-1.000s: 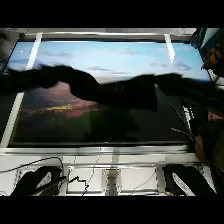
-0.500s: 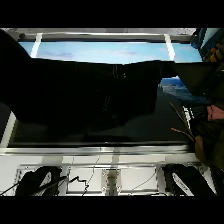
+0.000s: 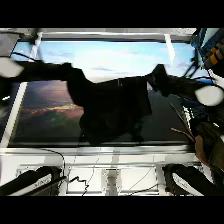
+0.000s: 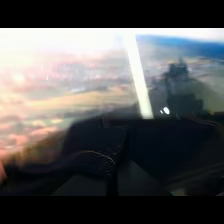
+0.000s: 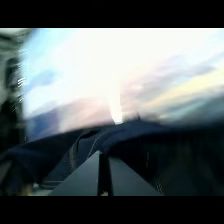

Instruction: Fold the clothes and pants, and hang the long-sleeved shirts on hangers.

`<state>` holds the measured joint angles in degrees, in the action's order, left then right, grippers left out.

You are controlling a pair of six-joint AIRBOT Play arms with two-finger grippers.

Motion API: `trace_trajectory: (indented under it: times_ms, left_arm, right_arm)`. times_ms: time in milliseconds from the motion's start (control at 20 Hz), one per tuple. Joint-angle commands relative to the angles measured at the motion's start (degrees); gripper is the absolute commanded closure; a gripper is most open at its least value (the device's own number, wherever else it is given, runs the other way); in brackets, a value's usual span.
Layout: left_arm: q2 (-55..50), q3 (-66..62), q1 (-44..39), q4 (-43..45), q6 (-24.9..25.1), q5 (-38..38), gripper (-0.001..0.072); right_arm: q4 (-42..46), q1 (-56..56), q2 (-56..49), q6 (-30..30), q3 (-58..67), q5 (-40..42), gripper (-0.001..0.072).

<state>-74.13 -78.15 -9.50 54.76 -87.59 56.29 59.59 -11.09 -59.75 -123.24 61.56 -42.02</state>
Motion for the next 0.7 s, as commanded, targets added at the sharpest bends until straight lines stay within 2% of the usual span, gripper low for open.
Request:
trace_trajectory:
  times_ms: [0,50,150,250,350,500,600,650]
  left_arm:
    - [-11.28,0.28,-2.08,-4.59,-7.32,-4.74,0.0694]
    - [-11.76,0.28,-2.08,-5.57,-5.62,-4.44,0.0694]
    - [-11.06,0.28,-2.23,-5.55,-3.34,-1.79,0.0694]
    - [-9.77,0.28,-1.88,-5.51,-1.49,6.82,0.0694]
    - [-9.33,0.31,-2.32,-5.31,-0.74,18.62,0.0694]
    - [-9.01,1.79,-5.57,-5.33,-0.66,28.57,0.0694]
    - [-6.82,3.96,-7.8,-4.57,-1.73,27.54,0.0694]
    - [-4.66,5.86,-9.22,-2.27,-3.41,24.7,0.0694]
  right_arm:
    - [-2.4,2.99,-11.37,-5.05,-1.01,3.23,0.0683]
    - [-2.34,4.09,-12.31,-3.89,-0.98,2.49,0.0683]
    - [-2.21,6.84,-12.63,6.38,-0.81,-0.85,0.0683]
    - [-1.22,10.12,-12.63,18.45,0.48,-11.08,0.0683]
    - [2.29,12.7,-12.63,26.49,1.6,-22.73,0.0683]
    - [7.48,13.97,-12.96,33.16,1.7,-32.39,0.0683]
    - [9.94,13.9,-13.0,33.4,1.7,-33.2,0.0683]
    - [10.1,13.9,-13.0,33.99,1.7,-33.07,0.0683]
